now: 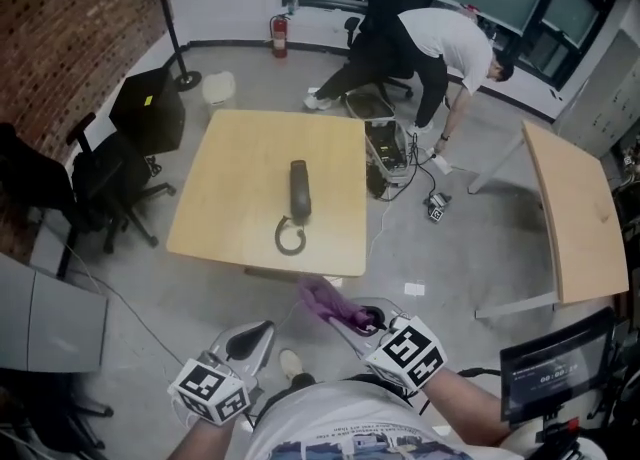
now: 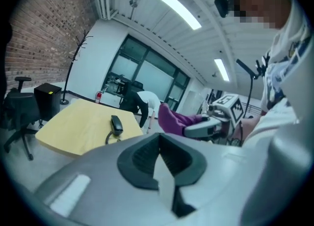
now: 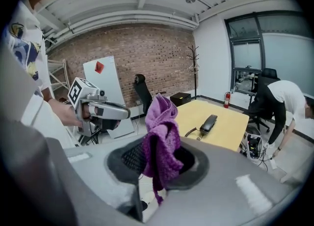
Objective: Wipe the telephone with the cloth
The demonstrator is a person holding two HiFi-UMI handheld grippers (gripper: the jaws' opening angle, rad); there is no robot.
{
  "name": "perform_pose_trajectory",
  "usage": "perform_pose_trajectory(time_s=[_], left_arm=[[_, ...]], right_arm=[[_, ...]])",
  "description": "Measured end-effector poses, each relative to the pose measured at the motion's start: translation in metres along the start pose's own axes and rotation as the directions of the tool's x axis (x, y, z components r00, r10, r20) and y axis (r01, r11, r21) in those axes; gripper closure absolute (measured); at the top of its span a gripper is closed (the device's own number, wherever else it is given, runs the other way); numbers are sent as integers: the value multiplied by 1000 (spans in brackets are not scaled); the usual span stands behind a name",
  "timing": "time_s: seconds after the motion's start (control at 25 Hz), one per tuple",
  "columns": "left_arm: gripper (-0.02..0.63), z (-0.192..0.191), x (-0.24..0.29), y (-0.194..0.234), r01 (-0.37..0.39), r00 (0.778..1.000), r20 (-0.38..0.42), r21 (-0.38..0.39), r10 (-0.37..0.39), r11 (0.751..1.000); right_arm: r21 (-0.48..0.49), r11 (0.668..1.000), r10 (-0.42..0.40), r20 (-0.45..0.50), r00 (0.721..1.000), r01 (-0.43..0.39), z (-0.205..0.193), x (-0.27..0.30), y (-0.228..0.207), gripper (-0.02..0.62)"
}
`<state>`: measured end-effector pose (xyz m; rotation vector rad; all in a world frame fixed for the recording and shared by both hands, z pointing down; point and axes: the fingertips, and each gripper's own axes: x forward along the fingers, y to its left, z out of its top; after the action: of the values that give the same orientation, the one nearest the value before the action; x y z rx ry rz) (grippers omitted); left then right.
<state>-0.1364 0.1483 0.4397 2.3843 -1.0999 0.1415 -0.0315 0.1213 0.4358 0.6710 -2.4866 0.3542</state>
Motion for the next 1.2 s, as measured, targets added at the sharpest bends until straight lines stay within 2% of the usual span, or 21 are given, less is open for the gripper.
perform_pose_trajectory(time_s=[0.28,0.44,0.64,0.8,1.0,1.2], left_arm=[[603,-15,26,-75,37,999,-15,19,-37,999],[603,-21,28,-109,24,1000,11,25,-24,999],[601,-51,20,-150,-7,1000,-22,11,7,1000],[601,-67,11,-171,-41,999,-31,25,42,999],[601,-85,-4,-198,-69,997,-35,1,69,998],[601,-90,7,-204,-53,997,-47,19,54,998]], right_arm=[[-23,1000,3,31,1000,-2,-31,-58,8,509],[-37,999,17,54,998,-15,-47,-82,14,509],[-44,998,39,57,998,-37,-77,-120,25,509],[-57,996,69,72,995,-65,-95,-136,36,509],[-68,994,92,81,992,-87,-111,-159,57,509],[-72,994,89,95,992,-82,-117,-164,54,509]])
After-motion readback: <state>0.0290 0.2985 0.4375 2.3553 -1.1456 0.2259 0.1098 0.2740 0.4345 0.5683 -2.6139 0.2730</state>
